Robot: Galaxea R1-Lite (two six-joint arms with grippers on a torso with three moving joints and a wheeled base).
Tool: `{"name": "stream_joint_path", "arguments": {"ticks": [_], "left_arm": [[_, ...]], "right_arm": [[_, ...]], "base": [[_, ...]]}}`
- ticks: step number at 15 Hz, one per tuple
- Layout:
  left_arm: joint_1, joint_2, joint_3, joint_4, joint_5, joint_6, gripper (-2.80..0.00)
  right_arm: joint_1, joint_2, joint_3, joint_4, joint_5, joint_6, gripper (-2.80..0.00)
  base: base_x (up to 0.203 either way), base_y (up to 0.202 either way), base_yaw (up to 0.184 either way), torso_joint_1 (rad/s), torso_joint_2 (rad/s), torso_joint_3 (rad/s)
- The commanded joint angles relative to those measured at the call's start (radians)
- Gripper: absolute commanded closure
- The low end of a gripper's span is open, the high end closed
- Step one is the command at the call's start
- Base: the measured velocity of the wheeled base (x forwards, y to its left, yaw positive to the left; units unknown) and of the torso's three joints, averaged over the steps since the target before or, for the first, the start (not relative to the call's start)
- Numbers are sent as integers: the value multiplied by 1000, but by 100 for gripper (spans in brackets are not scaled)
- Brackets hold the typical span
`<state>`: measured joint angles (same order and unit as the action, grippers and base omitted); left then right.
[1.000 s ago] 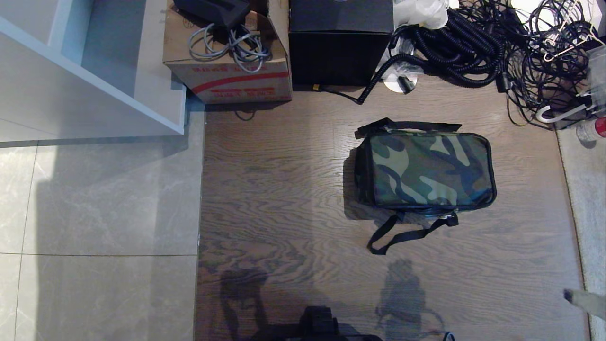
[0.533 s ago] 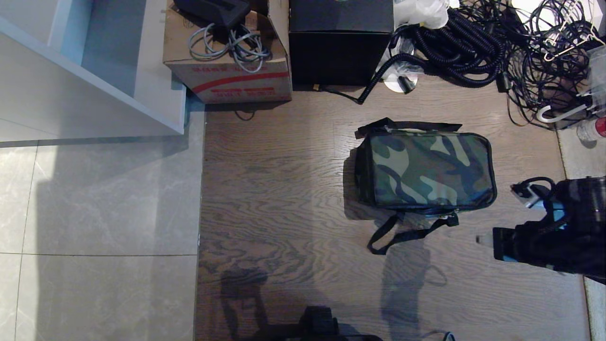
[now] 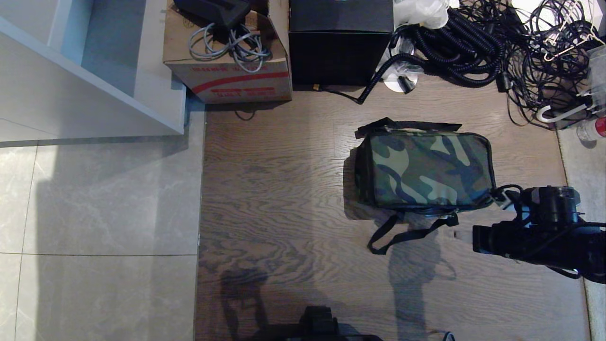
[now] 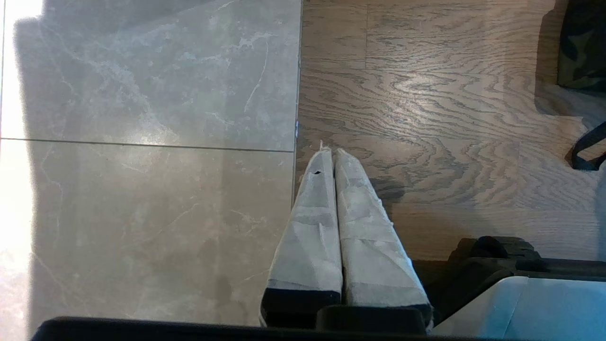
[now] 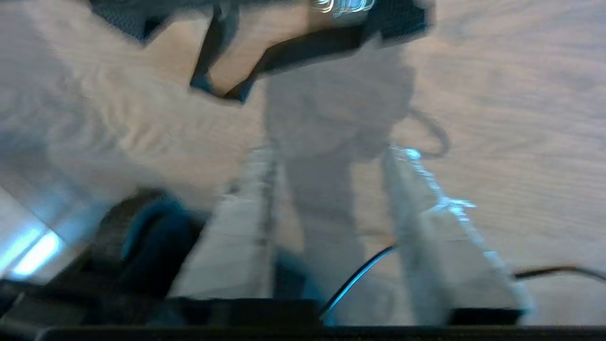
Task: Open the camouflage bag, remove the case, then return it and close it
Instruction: Open the top of the storage box
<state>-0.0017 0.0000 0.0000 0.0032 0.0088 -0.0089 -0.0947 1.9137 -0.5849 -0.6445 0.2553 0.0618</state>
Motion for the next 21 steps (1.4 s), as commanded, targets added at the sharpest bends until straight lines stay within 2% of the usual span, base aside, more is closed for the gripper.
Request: {"name": "stream_joint_path", "arguments": {"ticks": [1, 4, 9, 12, 18, 21], "left_arm": [[0, 0, 0, 0, 0, 0, 0], [0, 0, 0, 0, 0, 0, 0], [0, 0, 0, 0, 0, 0, 0], [0, 0, 0, 0, 0, 0, 0], [0, 0, 0, 0, 0, 0, 0], [0, 0, 0, 0, 0, 0, 0]], "right_arm": [[0, 38, -4, -16, 39, 4, -280], [0, 96, 8, -185, 53, 17, -280], [-5, 197, -1, -348, 48, 20, -280], [0, 242, -17, -449, 46, 68, -280], [1, 306, -42, -558, 19, 84, -280], [1, 311, -43, -556, 14, 90, -280]], "base": [[0, 0, 0, 0, 0, 0], [0, 0, 0, 0, 0, 0], [0, 0, 0, 0, 0, 0], [0, 0, 0, 0, 0, 0], [0, 0, 0, 0, 0, 0], [0, 0, 0, 0, 0, 0]]}}
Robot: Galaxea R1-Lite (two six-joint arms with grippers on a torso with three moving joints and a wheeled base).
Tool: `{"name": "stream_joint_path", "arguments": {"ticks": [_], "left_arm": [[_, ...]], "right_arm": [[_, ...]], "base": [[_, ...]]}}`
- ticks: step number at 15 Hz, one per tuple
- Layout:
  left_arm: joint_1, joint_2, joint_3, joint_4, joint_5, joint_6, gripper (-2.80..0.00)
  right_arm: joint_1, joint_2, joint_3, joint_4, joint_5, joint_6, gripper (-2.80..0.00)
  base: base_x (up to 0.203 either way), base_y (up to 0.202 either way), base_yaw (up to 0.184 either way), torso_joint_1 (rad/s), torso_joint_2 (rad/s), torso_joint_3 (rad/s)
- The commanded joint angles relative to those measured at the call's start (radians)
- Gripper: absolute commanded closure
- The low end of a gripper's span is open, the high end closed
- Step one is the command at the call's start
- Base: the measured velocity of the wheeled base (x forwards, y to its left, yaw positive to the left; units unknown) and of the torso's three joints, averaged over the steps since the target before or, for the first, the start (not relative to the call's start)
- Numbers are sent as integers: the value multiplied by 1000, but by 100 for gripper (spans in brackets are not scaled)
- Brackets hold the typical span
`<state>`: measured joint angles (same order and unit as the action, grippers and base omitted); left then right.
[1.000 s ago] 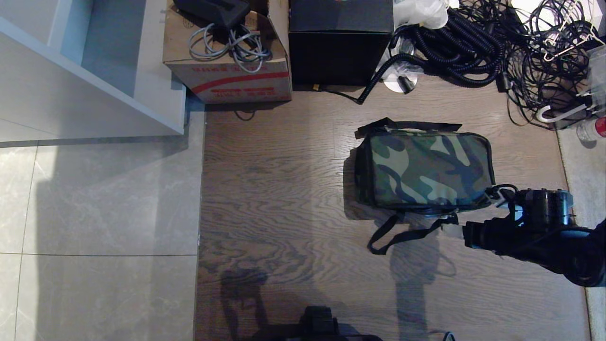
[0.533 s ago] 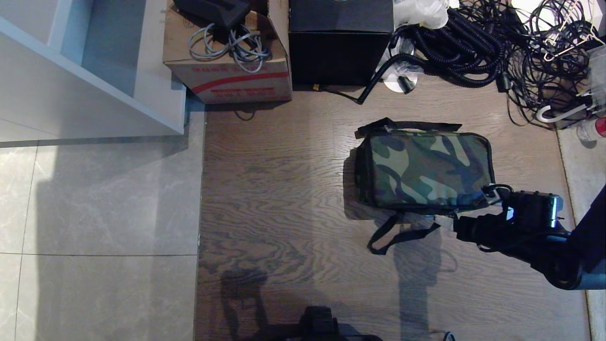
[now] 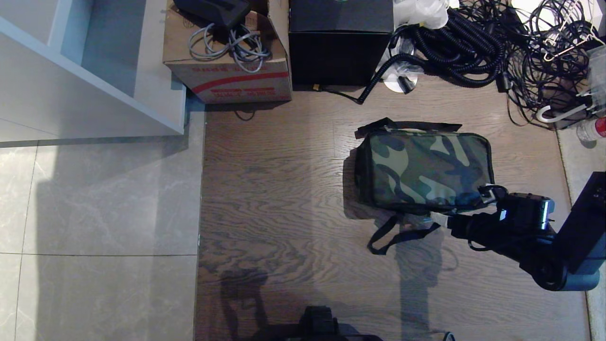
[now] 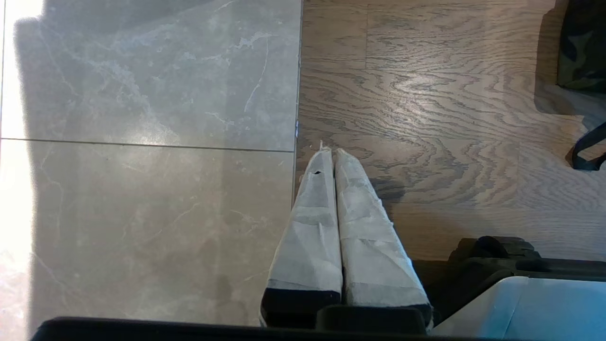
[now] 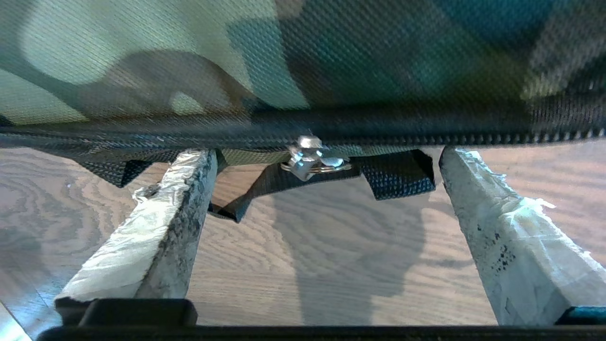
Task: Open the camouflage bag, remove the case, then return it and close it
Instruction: Open the top of the storage box
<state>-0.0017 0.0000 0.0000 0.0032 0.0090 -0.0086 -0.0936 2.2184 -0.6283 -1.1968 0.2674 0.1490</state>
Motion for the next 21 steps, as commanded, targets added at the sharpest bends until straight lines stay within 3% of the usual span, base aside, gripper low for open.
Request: {"name": "stream_joint_path", "arguments": {"ticks": [1, 9, 11, 14, 17, 21], "left_arm": [[0, 0, 0, 0, 0, -1, 0], [0, 0, 0, 0, 0, -1, 0], [0, 0, 0, 0, 0, -1, 0], [0, 0, 0, 0, 0, -1, 0], [0, 0, 0, 0, 0, -1, 0], [0, 0, 0, 0, 0, -1, 0]], "right_arm": [[0, -9, 5, -2, 4, 13, -280], [3, -88, 85, 157, 31, -93, -280], [3, -50, 65, 125, 27, -104, -280], [4, 21, 17, -31, -17, -106, -280], [13, 76, -32, -54, -103, -103, -280], [14, 70, -65, -58, -116, -63, -280]], "base": [[0, 0, 0, 0, 0, 0], [0, 0, 0, 0, 0, 0], [0, 0, 0, 0, 0, 0], [0, 0, 0, 0, 0, 0], [0, 0, 0, 0, 0, 0], [0, 0, 0, 0, 0, 0]]}}
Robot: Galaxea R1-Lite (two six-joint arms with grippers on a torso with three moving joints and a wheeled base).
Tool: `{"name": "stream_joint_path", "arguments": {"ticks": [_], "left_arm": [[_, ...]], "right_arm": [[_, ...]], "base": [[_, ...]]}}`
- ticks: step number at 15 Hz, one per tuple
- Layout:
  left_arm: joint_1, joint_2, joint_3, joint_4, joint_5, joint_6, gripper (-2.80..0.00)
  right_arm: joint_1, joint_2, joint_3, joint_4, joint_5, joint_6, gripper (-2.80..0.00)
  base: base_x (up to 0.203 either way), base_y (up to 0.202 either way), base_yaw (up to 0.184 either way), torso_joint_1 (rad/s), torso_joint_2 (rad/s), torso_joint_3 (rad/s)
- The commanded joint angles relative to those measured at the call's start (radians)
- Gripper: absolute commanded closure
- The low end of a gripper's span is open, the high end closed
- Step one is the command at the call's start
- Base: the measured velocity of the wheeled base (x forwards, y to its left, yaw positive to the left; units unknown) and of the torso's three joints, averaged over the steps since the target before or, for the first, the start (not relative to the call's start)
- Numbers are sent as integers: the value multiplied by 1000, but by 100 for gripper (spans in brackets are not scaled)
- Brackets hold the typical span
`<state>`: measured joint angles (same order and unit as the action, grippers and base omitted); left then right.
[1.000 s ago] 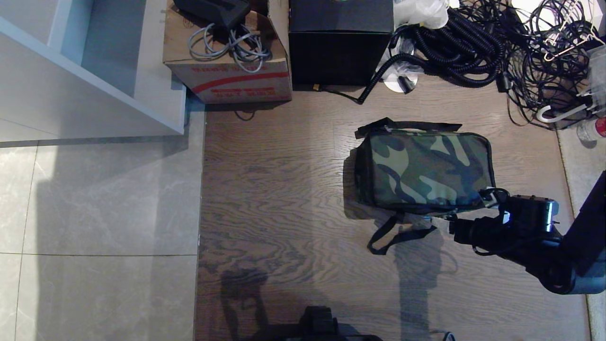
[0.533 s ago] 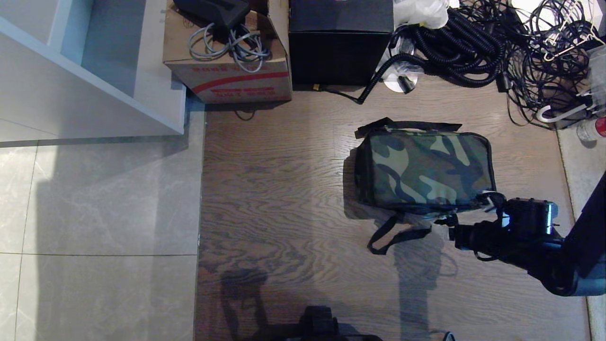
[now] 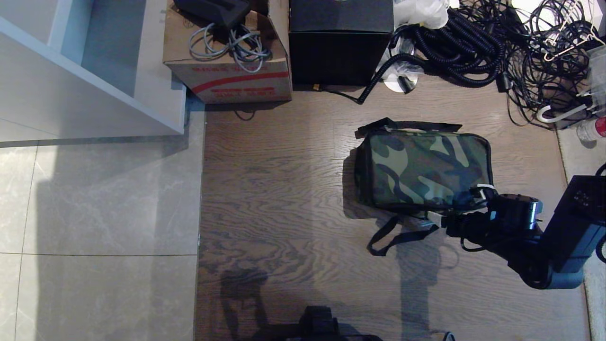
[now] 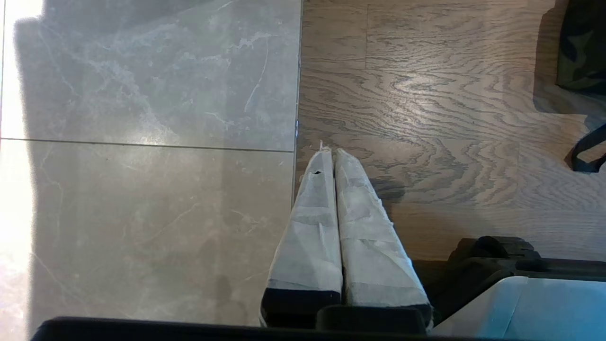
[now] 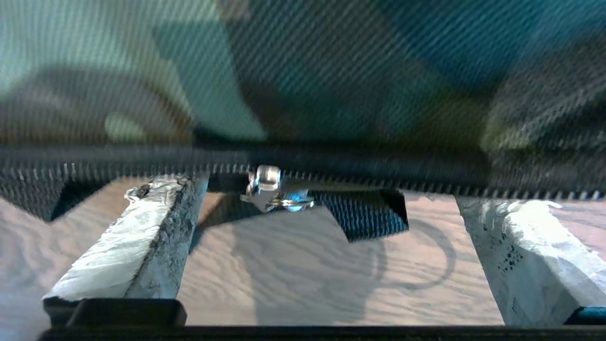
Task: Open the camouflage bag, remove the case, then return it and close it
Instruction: Open the top of the storage box
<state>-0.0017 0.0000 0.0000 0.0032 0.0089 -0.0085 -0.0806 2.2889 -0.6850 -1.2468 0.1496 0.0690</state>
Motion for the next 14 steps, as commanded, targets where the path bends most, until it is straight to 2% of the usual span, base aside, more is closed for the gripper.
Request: {"name": "stream_joint_path", "arguments": {"ticks": [1, 8, 11, 14], "left_arm": [[0, 0, 0, 0, 0, -1, 0], [0, 0, 0, 0, 0, -1, 0], [0, 0, 0, 0, 0, -1, 0], [0, 0, 0, 0, 0, -1, 0]], "right_arm": [[1, -19, -1, -4, 5, 30, -280], [13, -92, 86, 184, 66, 24, -280], [13, -39, 57, 115, 52, 22, -280], [23, 31, -6, 3, -29, 32, -280]], "base": [[0, 0, 0, 0, 0, 0], [0, 0, 0, 0, 0, 0], [0, 0, 0, 0, 0, 0], [0, 0, 0, 0, 0, 0]]}}
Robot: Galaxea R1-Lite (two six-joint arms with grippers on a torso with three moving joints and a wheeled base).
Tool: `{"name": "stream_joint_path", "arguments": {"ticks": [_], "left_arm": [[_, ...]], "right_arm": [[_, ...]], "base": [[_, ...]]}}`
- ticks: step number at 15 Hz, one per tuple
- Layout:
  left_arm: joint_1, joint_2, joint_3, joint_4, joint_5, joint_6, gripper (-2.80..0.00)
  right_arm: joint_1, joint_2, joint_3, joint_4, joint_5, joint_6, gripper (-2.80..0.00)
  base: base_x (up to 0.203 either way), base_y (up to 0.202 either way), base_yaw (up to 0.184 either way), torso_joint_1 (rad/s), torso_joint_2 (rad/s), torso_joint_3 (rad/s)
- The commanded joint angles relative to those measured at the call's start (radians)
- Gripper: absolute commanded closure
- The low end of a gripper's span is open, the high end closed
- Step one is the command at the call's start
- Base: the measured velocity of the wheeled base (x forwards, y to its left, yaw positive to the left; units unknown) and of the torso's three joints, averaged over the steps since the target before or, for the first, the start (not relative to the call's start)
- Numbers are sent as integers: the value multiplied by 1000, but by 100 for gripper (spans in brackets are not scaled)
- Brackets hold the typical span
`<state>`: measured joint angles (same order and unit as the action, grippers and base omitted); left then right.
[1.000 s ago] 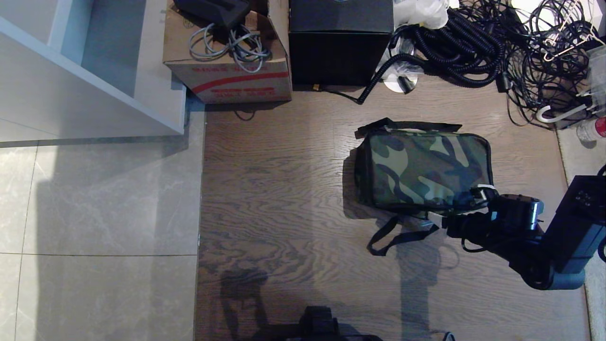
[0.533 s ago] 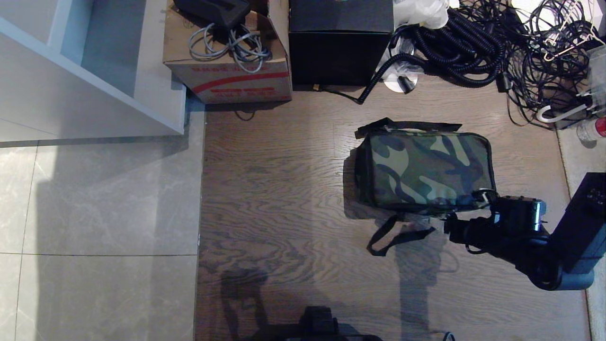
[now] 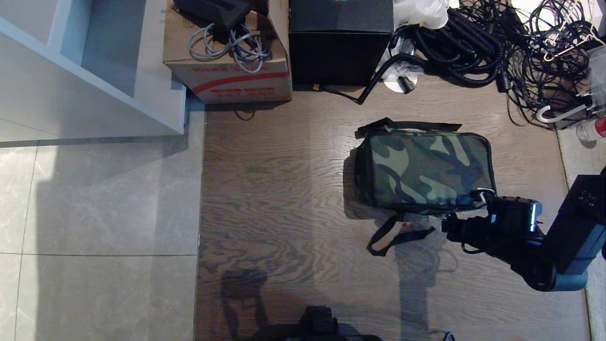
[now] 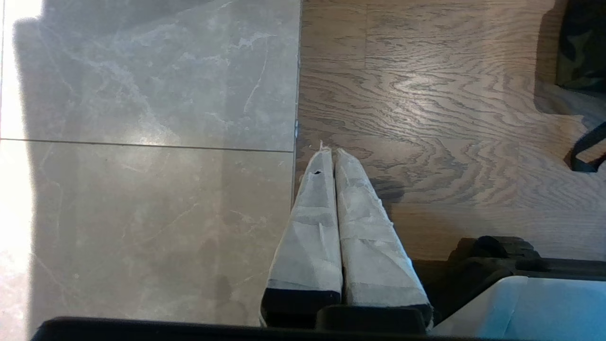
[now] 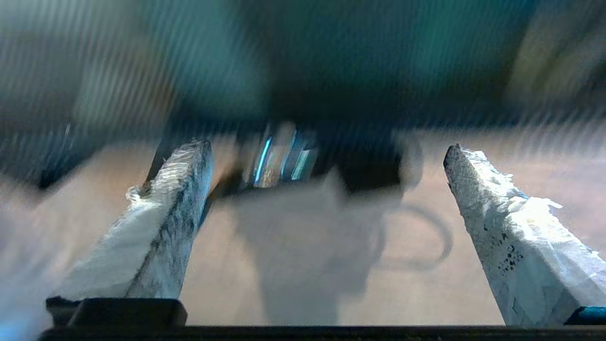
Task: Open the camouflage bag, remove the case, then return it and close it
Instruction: Open the top of the storage box
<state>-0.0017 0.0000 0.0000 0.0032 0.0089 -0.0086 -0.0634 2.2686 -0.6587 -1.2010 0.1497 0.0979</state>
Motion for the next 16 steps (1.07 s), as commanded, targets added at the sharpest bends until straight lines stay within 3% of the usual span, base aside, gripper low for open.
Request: {"name": "stream_joint_path", "arguments": {"ticks": [1, 8, 9, 16], "left_arm": [[0, 0, 0, 0, 0, -1, 0], [0, 0, 0, 0, 0, -1, 0], [0, 0, 0, 0, 0, -1, 0], [0, 0, 0, 0, 0, -1, 0]], "right_arm": [[8, 67, -47, -57, -52, 5, -280], [26, 46, -73, -68, -71, 140, -280], [28, 46, -76, -69, -70, 141, 0], [37, 37, -76, -68, -68, 138, 0]], "base": [[0, 0, 0, 0, 0, 0], [0, 0, 0, 0, 0, 0], [0, 0, 0, 0, 0, 0], [0, 0, 0, 0, 0, 0]]}}
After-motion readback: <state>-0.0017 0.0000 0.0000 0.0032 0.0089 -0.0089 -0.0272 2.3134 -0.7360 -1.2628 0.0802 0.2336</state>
